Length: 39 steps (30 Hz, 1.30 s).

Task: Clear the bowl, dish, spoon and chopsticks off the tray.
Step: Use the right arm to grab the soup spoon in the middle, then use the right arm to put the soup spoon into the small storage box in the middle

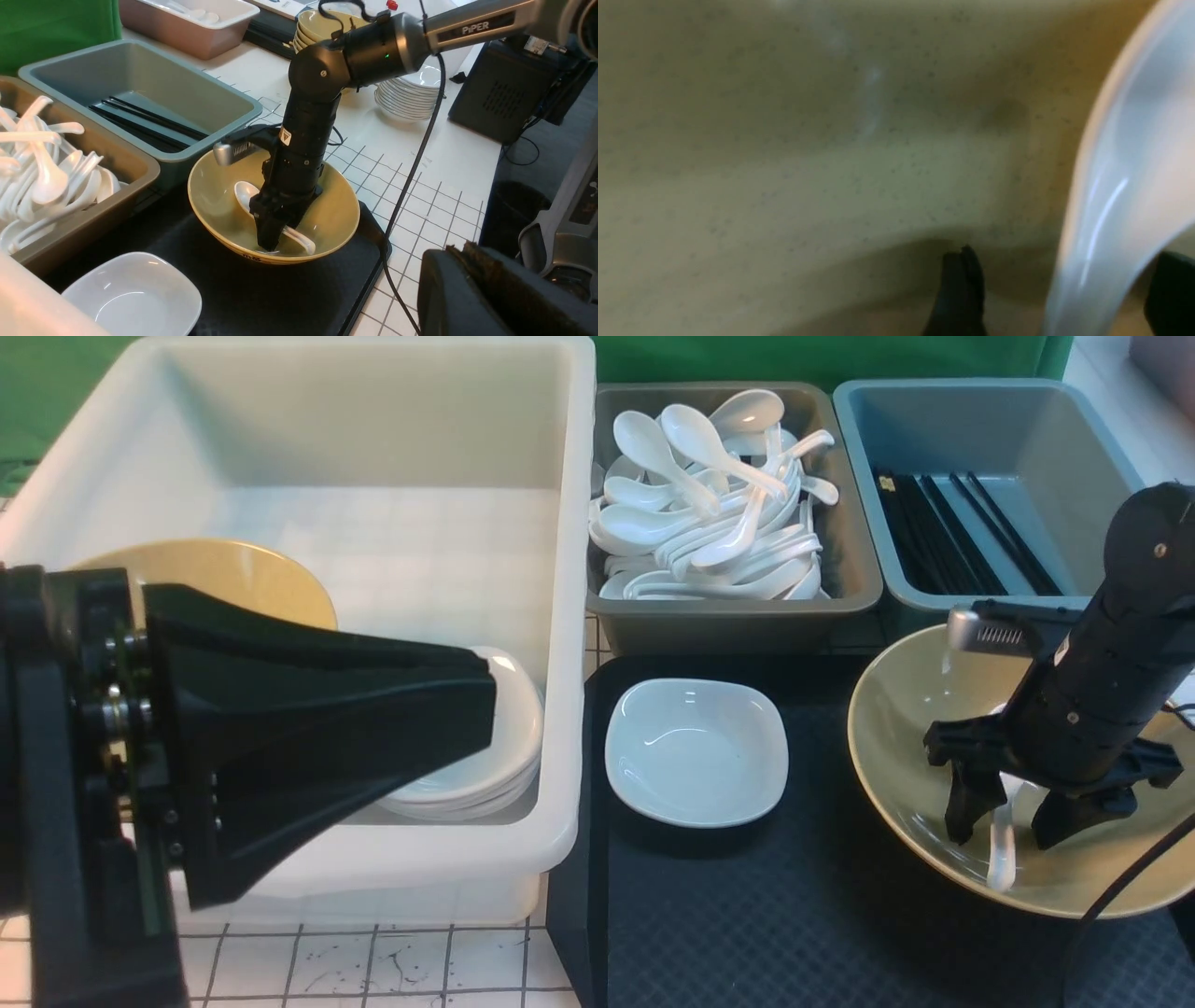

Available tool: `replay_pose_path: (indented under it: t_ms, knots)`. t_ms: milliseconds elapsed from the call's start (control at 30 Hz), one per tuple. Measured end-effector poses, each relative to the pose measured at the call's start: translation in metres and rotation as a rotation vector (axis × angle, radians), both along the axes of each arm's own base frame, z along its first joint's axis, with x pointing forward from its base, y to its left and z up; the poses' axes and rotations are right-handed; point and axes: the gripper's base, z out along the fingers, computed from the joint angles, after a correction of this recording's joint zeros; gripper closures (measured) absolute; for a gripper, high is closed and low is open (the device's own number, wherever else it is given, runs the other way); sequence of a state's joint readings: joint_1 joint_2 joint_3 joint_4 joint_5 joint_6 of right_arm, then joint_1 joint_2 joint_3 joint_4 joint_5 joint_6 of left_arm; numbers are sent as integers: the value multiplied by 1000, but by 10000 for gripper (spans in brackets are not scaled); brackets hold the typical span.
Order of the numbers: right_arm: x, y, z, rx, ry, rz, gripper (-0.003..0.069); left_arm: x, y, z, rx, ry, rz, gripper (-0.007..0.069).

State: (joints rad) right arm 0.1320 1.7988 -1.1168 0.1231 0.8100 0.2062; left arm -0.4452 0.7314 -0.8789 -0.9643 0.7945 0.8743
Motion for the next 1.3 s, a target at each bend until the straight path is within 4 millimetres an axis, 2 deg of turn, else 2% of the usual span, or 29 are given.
replay_pose_path:
  t_ms: [167, 433, 467, 533, 567, 600, 633, 700, 733, 800, 900, 1000, 1033, 1133, 1167, 1300]
  knots:
    - [-1, 1, -3, 13, 21, 47, 265, 0, 0, 0, 0, 0, -1, 625]
    - [-5, 2, 1, 24, 54, 191, 568, -1, 0, 0, 3, 3, -6, 625]
    - [-6, 2, 6, 23, 50, 199, 580, -1, 0, 0, 4, 4, -7, 625]
    - [-10, 1, 27, 21, 24, 217, 607, -1, 0, 0, 4, 4, -7, 625]
    - [-11, 1, 30, 22, 22, 219, 613, -1, 0, 0, 4, 4, -7, 625]
    - [-17, 1, 53, 22, -20, 225, 617, -1, 0, -1, 6, 4, -8, 625]
    - [-21, 2, 61, 22, -29, 228, 617, -1, 0, -1, 6, 4, -8, 625]
    - [-29, 6, 77, 25, -69, 237, 617, -1, 0, -1, 6, 4, -8, 625]
    - [-35, 12, 92, 30, -132, 254, 617, -1, 0, -1, 5, 3, -7, 625]
    - [-34, 22, 106, 41, -225, 282, 617, 0, 0, 0, -1, -3, 6, 625]
    - [-16, 37, 120, 61, -360, 326, 617, 5, 1, 1, -14, -14, 39, 625]
    - [23, 53, 130, 78, -504, 359, 617, 13, 3, 4, -35, -49, 113, 625]
    - [42, 58, 131, 79, -560, 370, 617, 16, 5, 6, -43, -67, 149, 625]
    - [87, 69, 128, 73, -655, 385, 617, 23, 9, 8, -57, -94, 236, 625]
    - [91, 71, 123, 72, -650, 384, 617, 23, 9, 8, -62, -91, 239, 625]
    - [140, 83, 110, 65, -749, 384, 616, 26, 13, 5, -35, -62, 299, 625]
